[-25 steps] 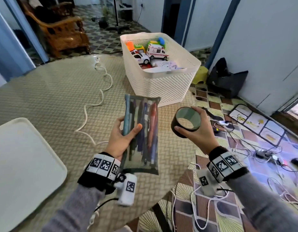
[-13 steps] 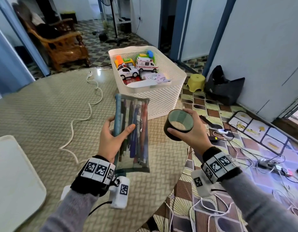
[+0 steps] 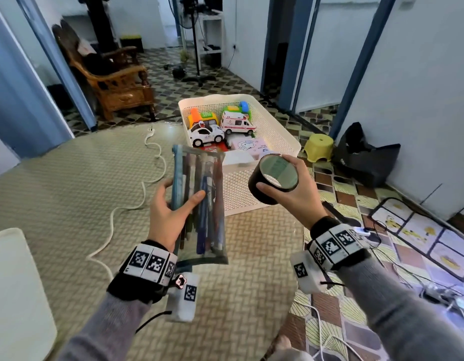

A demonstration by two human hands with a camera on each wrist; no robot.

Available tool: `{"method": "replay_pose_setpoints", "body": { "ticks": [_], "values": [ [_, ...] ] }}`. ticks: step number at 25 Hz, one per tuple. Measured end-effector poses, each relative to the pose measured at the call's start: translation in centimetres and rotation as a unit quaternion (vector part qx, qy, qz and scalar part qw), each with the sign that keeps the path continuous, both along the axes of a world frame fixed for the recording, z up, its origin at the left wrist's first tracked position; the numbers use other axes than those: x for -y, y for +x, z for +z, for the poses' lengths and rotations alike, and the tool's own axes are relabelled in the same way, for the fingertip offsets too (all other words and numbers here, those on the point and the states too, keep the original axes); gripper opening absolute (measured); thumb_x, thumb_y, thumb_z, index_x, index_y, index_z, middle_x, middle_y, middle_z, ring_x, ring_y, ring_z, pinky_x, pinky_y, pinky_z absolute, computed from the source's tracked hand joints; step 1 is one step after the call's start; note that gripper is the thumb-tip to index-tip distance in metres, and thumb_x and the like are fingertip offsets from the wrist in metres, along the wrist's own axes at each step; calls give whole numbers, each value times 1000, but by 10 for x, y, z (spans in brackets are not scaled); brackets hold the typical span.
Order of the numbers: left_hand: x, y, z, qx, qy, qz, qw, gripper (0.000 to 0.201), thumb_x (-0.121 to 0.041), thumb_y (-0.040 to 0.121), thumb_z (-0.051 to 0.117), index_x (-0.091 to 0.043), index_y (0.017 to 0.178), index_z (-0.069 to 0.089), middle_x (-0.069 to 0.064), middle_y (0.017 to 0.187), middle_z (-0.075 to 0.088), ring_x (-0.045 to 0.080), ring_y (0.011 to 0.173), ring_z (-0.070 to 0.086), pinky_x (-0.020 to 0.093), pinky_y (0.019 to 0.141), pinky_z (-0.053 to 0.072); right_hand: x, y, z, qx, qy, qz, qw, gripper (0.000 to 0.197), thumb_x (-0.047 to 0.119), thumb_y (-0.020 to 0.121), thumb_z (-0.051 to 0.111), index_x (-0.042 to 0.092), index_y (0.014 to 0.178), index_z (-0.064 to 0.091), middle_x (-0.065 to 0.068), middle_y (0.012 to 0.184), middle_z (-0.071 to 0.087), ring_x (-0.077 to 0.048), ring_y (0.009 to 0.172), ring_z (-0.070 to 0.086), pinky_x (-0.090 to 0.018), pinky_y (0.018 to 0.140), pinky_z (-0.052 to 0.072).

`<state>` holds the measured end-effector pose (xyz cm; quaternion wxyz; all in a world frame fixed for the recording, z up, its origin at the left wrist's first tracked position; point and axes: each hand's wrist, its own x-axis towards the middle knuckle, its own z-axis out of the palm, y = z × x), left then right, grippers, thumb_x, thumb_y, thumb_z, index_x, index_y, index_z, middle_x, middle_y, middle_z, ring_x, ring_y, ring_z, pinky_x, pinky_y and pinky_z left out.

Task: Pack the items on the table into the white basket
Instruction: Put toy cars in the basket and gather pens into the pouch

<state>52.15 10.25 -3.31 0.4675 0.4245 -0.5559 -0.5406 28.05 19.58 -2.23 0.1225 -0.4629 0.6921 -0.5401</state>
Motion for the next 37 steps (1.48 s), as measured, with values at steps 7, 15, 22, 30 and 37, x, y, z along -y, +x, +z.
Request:
{"method": "replay_pose_setpoints", "body": {
  "ticks": [7,15,22,30,37],
  "values": [
    [42,-52,14,53,-45,54,996,73,-35,65,82,-21,128,49,2,109,68,17,95,68,41,82,57,68,-64,8,-22,-14,53,998,82,35,64,86,19,132,43,2,121,42,6,101,40,4,86,29],
    [72,-134,75,133,-156,155,966,61,-26,74,79,-21,126,48,-6,100,66,2,78,67,18,63,54,137,-188,22,-10,14,170,985,83,35,64,86,17,131,40,2,125,45,-13,119,44,-29,103,39],
    [89,-177,113,276,-216,149,925,49,-25,72,79,-50,96,44,-17,100,59,5,85,60,23,76,47,191,-238,17,11,23,248,968,86,34,63,87,16,133,40,-1,130,49,-13,118,46,-35,104,41],
    [137,-209,121,391,-201,152,885,48,-30,73,78,-40,111,50,-3,110,61,21,94,62,41,84,52,253,-250,-2,-30,36,302,952,86,36,63,87,13,133,43,-2,130,50,-14,120,47,-35,104,40],
    [199,-235,114,424,-194,101,879,55,-20,73,80,-32,117,50,-5,108,58,17,96,58,39,89,49,308,-261,-12,-77,61,348,932,89,56,54,80,22,129,44,5,124,53,-16,116,50,-47,102,39]
  ]
}}
